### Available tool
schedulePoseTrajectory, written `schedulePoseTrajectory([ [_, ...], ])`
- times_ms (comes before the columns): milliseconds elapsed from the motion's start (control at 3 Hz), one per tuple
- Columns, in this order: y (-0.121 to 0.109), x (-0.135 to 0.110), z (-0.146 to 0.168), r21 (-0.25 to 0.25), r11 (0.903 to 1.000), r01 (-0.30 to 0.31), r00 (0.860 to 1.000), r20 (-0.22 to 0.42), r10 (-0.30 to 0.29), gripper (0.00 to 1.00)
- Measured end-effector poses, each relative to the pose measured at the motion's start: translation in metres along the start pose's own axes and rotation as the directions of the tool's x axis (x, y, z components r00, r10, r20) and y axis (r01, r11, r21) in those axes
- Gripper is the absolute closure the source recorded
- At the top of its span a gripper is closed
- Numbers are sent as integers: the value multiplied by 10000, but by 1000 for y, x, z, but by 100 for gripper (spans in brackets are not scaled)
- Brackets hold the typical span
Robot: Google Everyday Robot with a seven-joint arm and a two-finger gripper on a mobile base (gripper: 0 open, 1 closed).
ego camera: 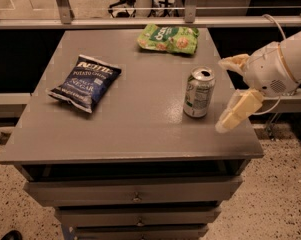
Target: Knock 7up can over
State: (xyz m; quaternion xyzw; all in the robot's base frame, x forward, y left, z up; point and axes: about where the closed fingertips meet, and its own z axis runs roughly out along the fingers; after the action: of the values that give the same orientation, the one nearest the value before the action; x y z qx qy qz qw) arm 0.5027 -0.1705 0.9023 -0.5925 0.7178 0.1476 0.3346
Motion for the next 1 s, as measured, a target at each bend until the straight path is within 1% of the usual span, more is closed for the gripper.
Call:
schedulePoseTrajectory([
  [333, -9, -1, 19, -60, 9998, -188, 9920, 1250, 194, 0],
  [667, -16, -5, 34, -148, 9994, -329, 9764, 2132, 353, 0],
  [1000, -23, -23, 59, -339, 9988, -356, 9544, 2951, 440, 0],
])
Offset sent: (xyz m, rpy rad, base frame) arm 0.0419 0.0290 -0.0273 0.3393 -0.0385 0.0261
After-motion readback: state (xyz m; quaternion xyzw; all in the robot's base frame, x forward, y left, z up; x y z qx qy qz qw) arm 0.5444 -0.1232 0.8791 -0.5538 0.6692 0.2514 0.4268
